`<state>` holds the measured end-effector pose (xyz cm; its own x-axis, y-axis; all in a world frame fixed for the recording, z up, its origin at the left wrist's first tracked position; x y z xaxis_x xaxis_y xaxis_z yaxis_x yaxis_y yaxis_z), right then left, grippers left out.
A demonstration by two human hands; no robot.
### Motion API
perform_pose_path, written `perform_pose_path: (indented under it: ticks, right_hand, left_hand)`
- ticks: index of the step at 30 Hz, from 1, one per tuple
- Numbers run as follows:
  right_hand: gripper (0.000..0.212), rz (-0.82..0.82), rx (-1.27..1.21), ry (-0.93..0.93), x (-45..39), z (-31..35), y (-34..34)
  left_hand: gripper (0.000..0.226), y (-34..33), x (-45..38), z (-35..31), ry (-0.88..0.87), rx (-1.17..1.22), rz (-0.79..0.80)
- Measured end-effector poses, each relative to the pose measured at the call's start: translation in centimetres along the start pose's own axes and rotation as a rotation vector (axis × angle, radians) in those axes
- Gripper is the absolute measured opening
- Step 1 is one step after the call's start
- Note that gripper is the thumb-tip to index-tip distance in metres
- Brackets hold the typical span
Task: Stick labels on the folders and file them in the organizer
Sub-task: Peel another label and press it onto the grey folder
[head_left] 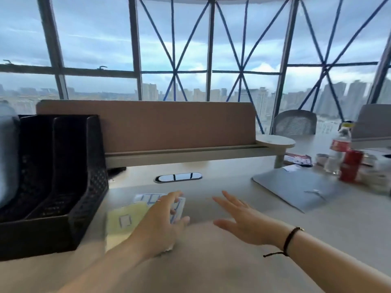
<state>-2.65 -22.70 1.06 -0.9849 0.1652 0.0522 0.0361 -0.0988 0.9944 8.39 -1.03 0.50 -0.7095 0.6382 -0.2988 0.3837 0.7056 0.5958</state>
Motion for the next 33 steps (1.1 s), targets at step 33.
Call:
perform_pose_path:
  ticks: [33]
  right_hand:
    - [0.062,-0.133,-0.074,-0.116,16.6,-17.6,-1.0]
  left_hand:
    - [0.050,-26.6,-17.7,-10.9,-0.244,-0.394,0.500]
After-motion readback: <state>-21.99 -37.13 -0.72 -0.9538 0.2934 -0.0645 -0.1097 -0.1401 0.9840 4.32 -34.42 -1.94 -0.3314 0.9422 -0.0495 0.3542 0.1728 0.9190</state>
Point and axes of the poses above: each hand's wrist, its own x-axis away from the middle knuckle, its own y-axis out of the back of the hand, z = x × y, the point moved 2 cm from there along -x, towards the middle knuckle, and after that the axes turned 9 degrees about x, right-handed, at the moved point
